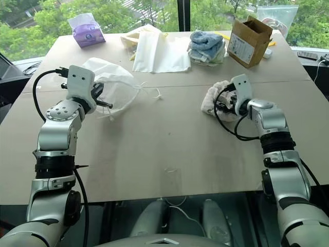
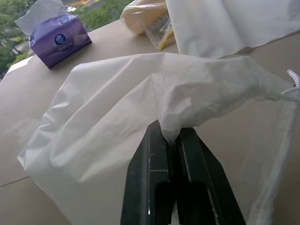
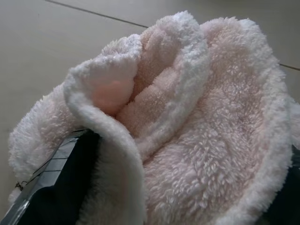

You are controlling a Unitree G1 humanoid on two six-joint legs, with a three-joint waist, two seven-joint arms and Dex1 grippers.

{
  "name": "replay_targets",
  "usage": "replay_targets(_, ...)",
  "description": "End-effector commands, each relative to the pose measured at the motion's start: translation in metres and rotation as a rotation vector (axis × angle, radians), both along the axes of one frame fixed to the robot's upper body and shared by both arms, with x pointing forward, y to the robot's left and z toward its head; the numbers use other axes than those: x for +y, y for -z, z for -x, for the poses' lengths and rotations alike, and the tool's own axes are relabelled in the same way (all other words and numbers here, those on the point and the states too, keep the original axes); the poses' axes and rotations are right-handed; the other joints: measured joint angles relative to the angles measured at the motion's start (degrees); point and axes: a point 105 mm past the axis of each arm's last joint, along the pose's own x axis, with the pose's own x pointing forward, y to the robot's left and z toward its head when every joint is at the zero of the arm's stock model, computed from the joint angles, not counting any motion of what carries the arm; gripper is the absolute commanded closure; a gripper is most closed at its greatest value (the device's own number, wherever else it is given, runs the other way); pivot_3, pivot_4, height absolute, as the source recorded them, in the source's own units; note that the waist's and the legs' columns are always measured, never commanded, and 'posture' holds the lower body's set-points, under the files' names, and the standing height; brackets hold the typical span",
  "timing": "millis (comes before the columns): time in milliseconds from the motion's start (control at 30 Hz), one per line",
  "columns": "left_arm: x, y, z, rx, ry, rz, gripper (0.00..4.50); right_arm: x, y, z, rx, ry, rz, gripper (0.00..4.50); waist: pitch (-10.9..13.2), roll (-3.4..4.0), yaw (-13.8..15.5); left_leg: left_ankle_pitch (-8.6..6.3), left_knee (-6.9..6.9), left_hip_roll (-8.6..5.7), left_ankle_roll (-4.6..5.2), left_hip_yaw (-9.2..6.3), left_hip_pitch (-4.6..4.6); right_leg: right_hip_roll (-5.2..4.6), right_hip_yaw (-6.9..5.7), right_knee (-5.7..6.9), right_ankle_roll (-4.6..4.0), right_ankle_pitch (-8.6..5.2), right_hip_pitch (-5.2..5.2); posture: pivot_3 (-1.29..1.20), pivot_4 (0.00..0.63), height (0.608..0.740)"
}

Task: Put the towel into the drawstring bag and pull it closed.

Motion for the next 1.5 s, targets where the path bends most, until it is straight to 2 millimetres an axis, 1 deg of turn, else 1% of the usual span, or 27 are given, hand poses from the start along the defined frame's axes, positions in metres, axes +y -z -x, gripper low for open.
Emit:
replay_targets(33,-0.004,-0.02,0.001,-0.065,0.018,-0.013,4.44,-0.018,0.033,0.008,0.127,0.054,0.061,0.0,-0.03,-0.04,0.11,0.0,0.04,0.0,0.0,-0.03,0.01,0.0,-0.03,0.0,0.0,0.0,0.04,0.0,0.15,0.74)
replay_targets(67,-0.004,-0.021,0.001,-0.067,0.021,-0.012,4.44,-0.018,0.033,0.008,0.134,0.064,0.043,0.0,-0.04,-0.05,0.2,0.0,0.09,0.0,0.0,-0.06,0.01,0.0,-0.05,0.0,0.0,0.0,0.07,0.0,0.15,0.74)
replay_targets(100,-0.004,-0.023,0.0,-0.068,0.024,-0.012,4.5,-0.017,0.032,0.008,0.142,0.068,0.015,0.57,-0.04,-0.06,0.31,0.0,0.13,0.0,0.0,-0.08,0.01,0.0,-0.06,0.0,0.0,0.0,0.09,0.0,0.15,0.74)
replay_targets(133,-0.005,-0.023,0.0,-0.069,0.025,-0.011,4.5,-0.016,0.032,0.008,0.149,0.069,-0.008,0.77,-0.05,-0.08,0.46,0.0,0.15,0.0,0.0,-0.09,0.01,0.0,-0.07,0.01,0.0,0.0,0.11,0.0,0.15,0.74)
replay_targets(233,-0.005,-0.025,-0.001,-0.07,0.031,-0.003,4.5,-0.015,0.029,0.008,0.161,0.082,-0.061,2.17,-0.07,-0.11,0.92,0.0,0.28,-0.01,0.0,-0.15,0.03,0.01,-0.14,0.02,0.0,0.0,0.19,0.0,0.15,0.74)
replay_targets(300,-0.005,-0.026,-0.001,-0.071,0.036,0.005,4.5,-0.014,0.026,0.007,0.165,0.089,-0.098,2.95,-0.08,-0.12,0.91,-0.01,0.34,-0.01,0.01,-0.18,0.04,0.01,-0.17,0.02,0.0,0.0,0.25,0.0,0.15,0.74)
replay_targets(333,-0.006,-0.026,-0.002,-0.07,0.041,0.015,4.5,-0.013,0.025,0.007,0.165,0.089,-0.109,3.47,-0.08,-0.12,0.9,-0.01,0.38,-0.02,0.01,-0.19,0.04,0.01,-0.16,0.02,0.0,0.0,0.26,0.0,0.15,0.74)
replay_targets(433,-0.013,-0.029,-0.003,-0.069,0.083,0.06,4.5,-0.011,0.018,0.006,0.145,0.082,-0.137,4.4,-0.08,-0.12,0.88,-0.01,0.39,-0.03,0.01,-0.2,0.04,0.01,-0.17,0.06,0.0,0.0,0.26,0.0,0.15,0.74)
replay_targets(500,-0.018,-0.031,-0.003,-0.069,0.113,0.086,4.5,-0.004,0.009,0.006,0.119,0.043,-0.153,4.47,-0.07,-0.12,0.85,-0.01,0.39,-0.03,0.01,-0.21,0.04,0.01,-0.18,0.06,0.0,0.0,0.26,0.0,0.15,0.74)
replay_targets(533,-0.022,-0.032,-0.004,-0.067,0.131,0.105,4.5,0.009,-0.004,0.007,0.077,-0.022,-0.181,4.47,-0.07,-0.12,0.78,-0.01,0.39,-0.03,0.01,-0.2,0.04,0.01,-0.17,0.06,0.0,0.0,0.26,0.0,0.15,0.74)
replay_targets(600,-0.027,-0.034,-0.005,-0.062,0.155,0.138,4.5,0.027,-0.024,0.011,0.034,-0.109,-0.236,4.47,-0.06,-0.11,0.58,-0.01,0.39,-0.03,0.01,-0.19,0.02,0.02,-0.16,0.06,0.0,0.0,0.24,0.0,0.15,0.74)
replay_targets(667,-0.038,-0.038,-0.005,-0.047,0.209,0.182,4.5,0.059,-0.061,0.023,-0.051,-0.272,-0.308,4.47,-0.01,-0.09,0.08,-0.01,0.37,-0.02,0.01,-0.14,-0.01,0.04,-0.1,0.09,0.0,0.0,0.16,0.0,0.15,0.74)
replay_targets(733,-0.05,-0.039,-0.004,-0.023,0.265,0.198,4.5,0.087,-0.088,0.04,-0.119,-0.417,-0.317,4.47,0.0,-0.06,-0.6,-0.01,0.37,0.0,0.01,-0.13,-0.12,0.05,-0.08,0.17,0.0,0.0,0.03,0.0,0.15,0.74)
replay_targets(767,-0.056,-0.039,-0.004,-0.012,0.289,0.191,4.5,0.099,-0.095,0.048,-0.14,-0.471,-0.301,4.47,0.0,-0.06,-0.86,-0.01,0.37,0.0,0.01,-0.14,-0.16,0.05,-0.09,0.18,0.0,0.0,0.0,0.0,0.15,0.74)
replay_targets(833,-0.063,-0.038,-0.003,0.005,0.321,0.183,4.5,0.114,-0.101,0.06,-0.161,-0.544,-0.26,4.47,0.0,-0.06,-0.97,-0.01,0.36,0.0,0.01,-0.12,-0.18,0.05,-0.07,0.16,0.0,0.0,-0.04,0.0,0.15,0.74)
replay_targets(867,-0.069,-0.038,-0.002,0.013,0.347,0.178,4.5,0.125,-0.103,0.067,-0.176,-0.59,-0.23,4.47,0.0,-0.06,-0.9,-0.01,0.36,0.0,0.01,-0.14,-0.18,0.05,-0.08,0.16,0.0,0.0,-0.04,0.0,0.15,0.74)
replay_targets(933,-0.081,-0.037,0.001,0.025,0.408,0.186,4.5,0.142,-0.105,0.078,-0.202,-0.651,-0.181,4.47,0.0,-0.06,-0.8,-0.01,0.36,0.0,0.01,-0.18,-0.18,0.05,-0.12,0.14,0.0,0.0,-0.04,0.0,0.15,0.74)
replay_targets(1000,-0.093,-0.036,0.005,0.038,0.466,0.208,4.5,0.153,-0.096,0.081,-0.215,-0.673,-0.102,4.47,0.0,-0.06,-0.75,-0.01,0.36,0.0,0.0,-0.2,-0.18,0.05,-0.12,0.14,0.0,0.0,-0.04,0.0,0.15,0.74)
replay_targets(1100,-0.101,-0.037,0.007,0.053,0.504,0.272,4.5,0.159,-0.079,0.082,-0.213,-0.698,-0.03,4.47,0.0,-0.06,-0.52,-0.01,0.38,-0.03,0.01,-0.2,-0.19,0.01,-0.12,0.14,0.0,0.0,-0.04,0.0,0.15,0.74)
replay_targets(1167,-0.104,-0.037,0.008,0.07,0.514,0.302,4.5,0.163,-0.064,0.089,-0.192,-0.747,0.026,4.47,0.0,-0.07,-0.52,-0.01,0.4,-0.04,0.01,-0.21,-0.2,0.0,-0.13,0.12,0.0,0.0,-0.04,0.0,0.15,0.74)
replay_targets(1267,-0.105,-0.037,0.01,0.086,0.523,0.334,4.5,0.162,-0.04,0.094,-0.159,-0.786,0.116,4.47,0.0,-0.07,-0.63,-0.01,0.4,-0.05,0.01,-0.22,-0.2,0.01,-0.13,0.12,0.01,0.0,-0.04,0.0,0.15,0.74)
replay_targets(1333,-0.105,-0.038,0.01,0.094,0.522,0.364,4.5,0.159,-0.03,0.093,-0.15,-0.783,0.15,4.47,0.0,-0.07,-0.73,-0.01,0.4,-0.05,0.01,-0.21,-0.2,0.01,-0.13,0.12,0.01,0.0,-0.04,0.0,0.15,0.74)
replay_targets(1400,-0.106,-0.038,0.011,0.105,0.532,0.387,4.5,0.16,-0.028,0.089,-0.158,-0.749,0.144,4.47,0.0,-0.07,-0.83,-0.01,0.4,-0.04,0.01,-0.2,-0.2,0.01,-0.12,0.12,0.01,0.0,-0.04,0.0,0.15,0.74)
replay_targets(1500,-0.112,-0.035,0.015,0.13,0.564,0.39,4.5,0.166,-0.036,0.076,-0.17,-0.628,0.033,4.47,0.0,-0.07,-0.86,0.0,0.4,-0.01,0.0,-0.2,-0.19,0.04,-0.11,0.14,0.0,0.0,-0.04,0.0,0.15,0.74)
